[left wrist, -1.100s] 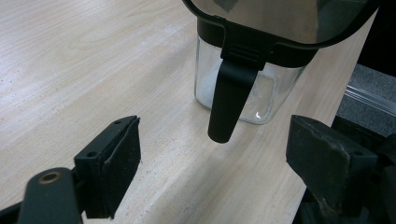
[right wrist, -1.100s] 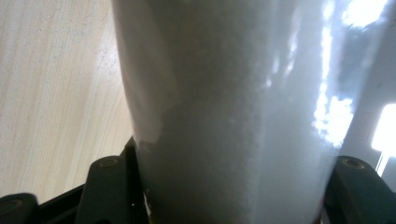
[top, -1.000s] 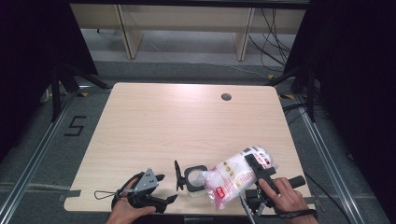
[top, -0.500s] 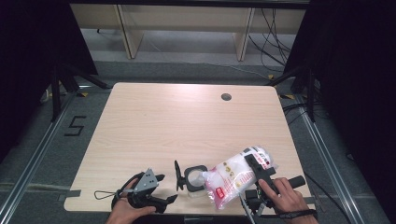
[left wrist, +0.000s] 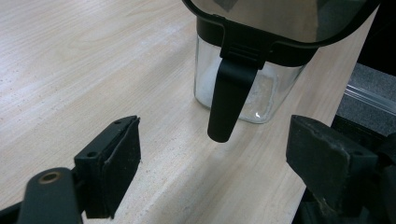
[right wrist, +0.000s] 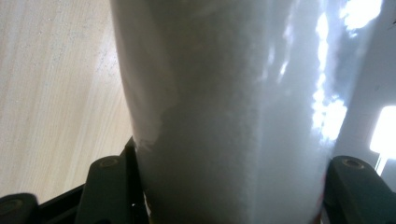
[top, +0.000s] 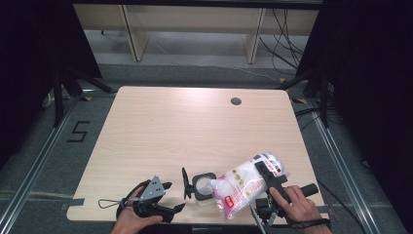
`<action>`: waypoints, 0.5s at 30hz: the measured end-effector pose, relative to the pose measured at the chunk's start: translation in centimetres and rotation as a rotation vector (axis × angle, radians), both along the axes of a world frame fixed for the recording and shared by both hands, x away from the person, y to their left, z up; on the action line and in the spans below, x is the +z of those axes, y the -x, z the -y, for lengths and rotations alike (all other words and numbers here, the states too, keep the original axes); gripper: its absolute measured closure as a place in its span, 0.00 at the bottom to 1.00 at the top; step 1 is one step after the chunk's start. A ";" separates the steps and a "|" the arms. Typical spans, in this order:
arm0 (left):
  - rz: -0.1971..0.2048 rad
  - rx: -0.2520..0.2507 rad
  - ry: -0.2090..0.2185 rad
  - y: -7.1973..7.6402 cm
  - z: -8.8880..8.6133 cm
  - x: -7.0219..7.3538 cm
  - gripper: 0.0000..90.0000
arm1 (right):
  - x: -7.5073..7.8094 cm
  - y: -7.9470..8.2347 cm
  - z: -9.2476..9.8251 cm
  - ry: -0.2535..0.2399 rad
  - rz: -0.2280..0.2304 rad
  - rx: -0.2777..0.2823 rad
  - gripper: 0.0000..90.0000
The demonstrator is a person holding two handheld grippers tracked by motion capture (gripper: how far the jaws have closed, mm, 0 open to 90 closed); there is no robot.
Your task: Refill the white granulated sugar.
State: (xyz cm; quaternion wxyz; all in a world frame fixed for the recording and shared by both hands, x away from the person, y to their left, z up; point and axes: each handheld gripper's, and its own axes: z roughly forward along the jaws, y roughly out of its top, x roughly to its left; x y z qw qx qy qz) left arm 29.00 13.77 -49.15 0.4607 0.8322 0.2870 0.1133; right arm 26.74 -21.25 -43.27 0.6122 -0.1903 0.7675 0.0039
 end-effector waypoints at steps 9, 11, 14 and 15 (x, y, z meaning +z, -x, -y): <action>-0.006 0.016 0.002 0.1 0.0 -0.1 0.19 | -0.1 0.1 0.2 -0.025 -0.008 -0.012 0.46; -0.017 0.017 0.013 0.1 0.1 -0.1 0.19 | 0.0 0.1 0.1 -0.009 -0.005 -0.010 0.46; -0.007 0.015 0.002 0.1 0.0 -0.1 0.19 | 0.1 0.1 0.0 0.006 -0.010 -0.008 0.46; -0.009 0.014 0.005 0.1 0.0 0.0 0.19 | -0.1 0.1 0.1 -0.010 -0.004 -0.006 0.46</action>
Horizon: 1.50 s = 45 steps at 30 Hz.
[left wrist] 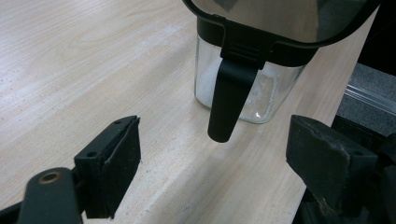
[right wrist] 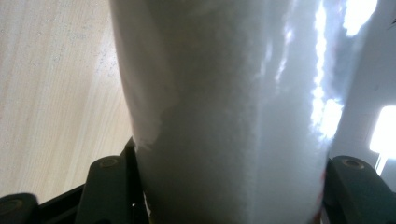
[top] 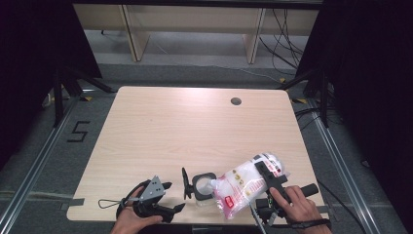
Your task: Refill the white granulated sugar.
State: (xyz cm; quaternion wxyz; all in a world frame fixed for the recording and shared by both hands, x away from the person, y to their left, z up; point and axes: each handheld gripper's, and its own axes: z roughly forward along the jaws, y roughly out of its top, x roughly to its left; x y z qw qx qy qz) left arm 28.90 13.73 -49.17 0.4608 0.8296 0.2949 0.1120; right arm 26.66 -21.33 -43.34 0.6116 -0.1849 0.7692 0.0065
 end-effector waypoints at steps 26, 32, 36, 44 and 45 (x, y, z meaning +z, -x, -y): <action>0.005 -0.004 -0.002 0.0 0.0 0.0 0.19 | 0.2 0.1 -0.3 0.011 0.009 0.024 0.46; 0.002 0.003 -0.004 0.0 0.0 0.0 0.19 | -0.2 0.4 -0.5 -0.022 0.004 0.015 0.46; -0.004 0.002 0.010 0.0 0.0 0.0 0.19 | -0.3 0.3 -0.8 -0.013 -0.001 0.039 0.46; 0.005 0.001 -0.008 -0.1 0.0 -0.1 0.19 | -0.1 0.3 -1.0 -0.003 -0.003 0.055 0.46; 0.000 0.003 0.000 0.0 0.0 0.0 0.19 | -0.4 0.4 -0.9 -0.025 -0.013 0.029 0.46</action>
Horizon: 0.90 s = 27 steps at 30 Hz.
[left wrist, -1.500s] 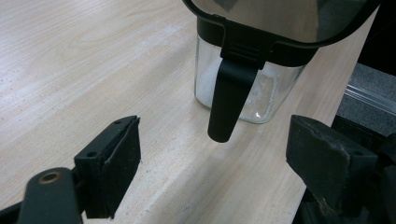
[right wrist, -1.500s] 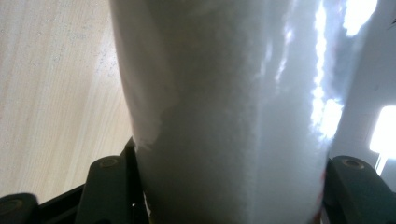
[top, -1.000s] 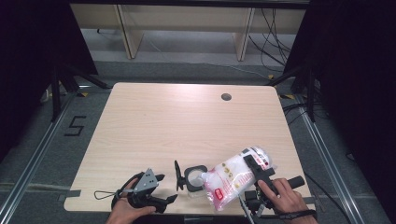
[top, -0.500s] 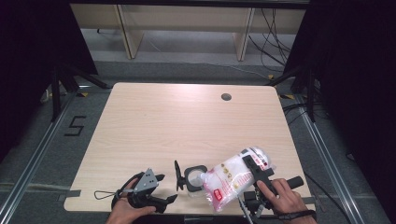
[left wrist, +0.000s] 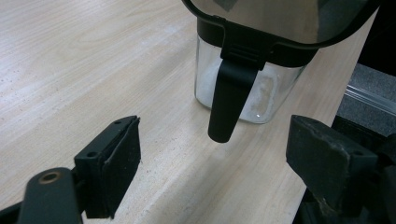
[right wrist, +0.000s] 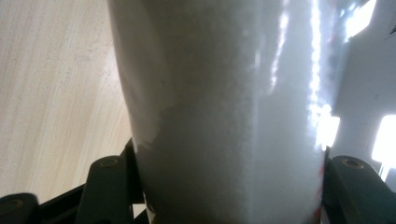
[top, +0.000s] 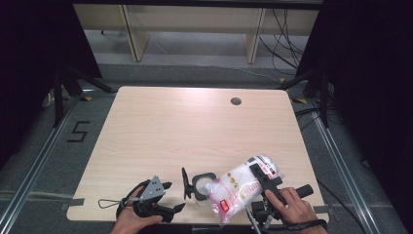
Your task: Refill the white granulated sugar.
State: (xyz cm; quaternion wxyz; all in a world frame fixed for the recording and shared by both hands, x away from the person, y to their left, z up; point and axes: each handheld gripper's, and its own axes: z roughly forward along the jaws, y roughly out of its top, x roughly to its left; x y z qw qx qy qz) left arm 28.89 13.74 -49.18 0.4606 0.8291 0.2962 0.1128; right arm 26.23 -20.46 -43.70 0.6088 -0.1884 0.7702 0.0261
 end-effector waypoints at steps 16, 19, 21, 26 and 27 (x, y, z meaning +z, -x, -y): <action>-0.009 0.003 0.018 0.0 0.1 0.0 0.19 | 0.2 -0.1 0.7 -0.020 -0.012 -0.040 0.46; 0.008 -0.003 -0.024 -0.1 -0.1 0.0 0.19 | 0.3 -0.4 0.8 -0.003 0.012 -0.014 0.46; -0.001 -0.004 -0.001 -0.1 0.0 0.0 0.19 | 0.5 -0.4 0.9 0.023 -0.002 -0.038 0.46; -0.002 -0.001 0.010 0.0 0.1 0.0 0.19 | 0.5 -0.6 1.3 0.018 0.021 -0.014 0.46; 0.000 -0.002 0.009 0.0 0.0 0.0 0.19 | 0.4 -0.6 1.3 0.006 0.009 -0.024 0.46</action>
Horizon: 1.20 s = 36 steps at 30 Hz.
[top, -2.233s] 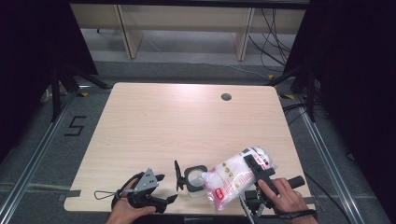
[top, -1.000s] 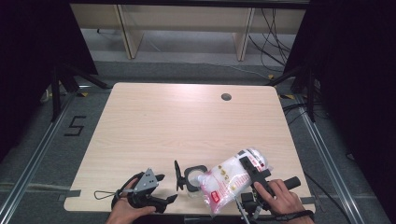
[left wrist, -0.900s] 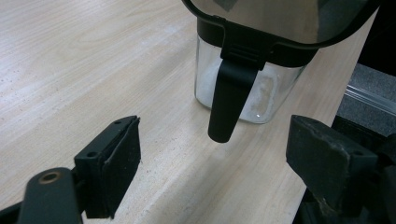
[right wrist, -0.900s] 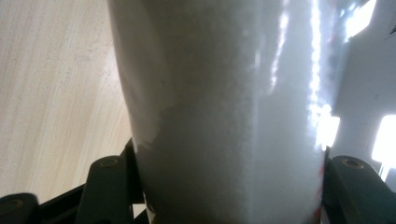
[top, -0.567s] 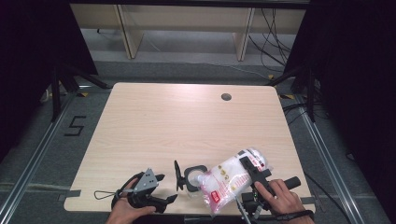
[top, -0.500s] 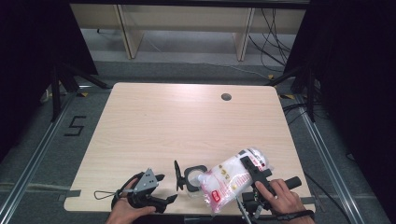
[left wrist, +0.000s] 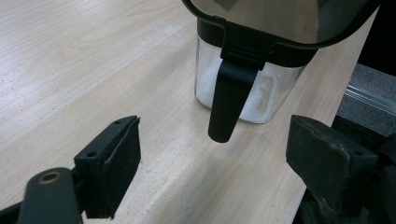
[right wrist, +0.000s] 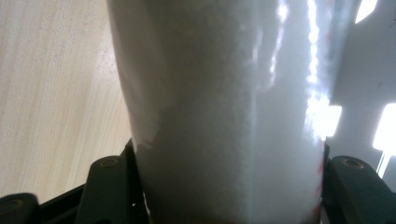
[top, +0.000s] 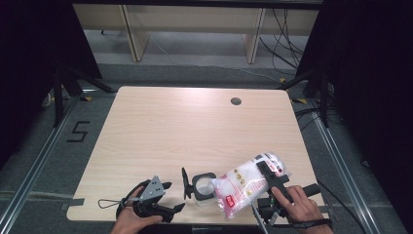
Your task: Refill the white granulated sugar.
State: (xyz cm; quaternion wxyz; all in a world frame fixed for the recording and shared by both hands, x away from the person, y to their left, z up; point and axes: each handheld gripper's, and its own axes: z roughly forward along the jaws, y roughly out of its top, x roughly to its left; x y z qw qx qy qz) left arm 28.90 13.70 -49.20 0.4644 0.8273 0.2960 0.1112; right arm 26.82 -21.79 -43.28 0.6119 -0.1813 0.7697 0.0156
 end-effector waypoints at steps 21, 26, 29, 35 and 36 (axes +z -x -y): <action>0.002 -0.005 -0.015 -0.1 -0.1 0.0 0.19 | 0.1 0.2 -0.2 0.036 -0.013 -0.004 0.46; -0.005 0.001 -0.011 0.0 -0.1 0.0 0.19 | -0.1 0.3 -0.1 -0.006 -0.017 -0.015 0.46; 0.005 0.000 -0.021 -0.1 -0.1 0.0 0.19 | -0.1 0.2 0.0 -0.014 -0.014 0.002 0.46; 0.007 -0.003 -0.033 -0.1 -0.2 0.0 0.19 | 0.1 0.3 -0.4 0.016 -0.008 0.020 0.46; 0.007 -0.002 -0.032 -0.1 -0.2 0.0 0.19 | -0.1 0.4 -0.3 -0.001 -0.021 0.000 0.46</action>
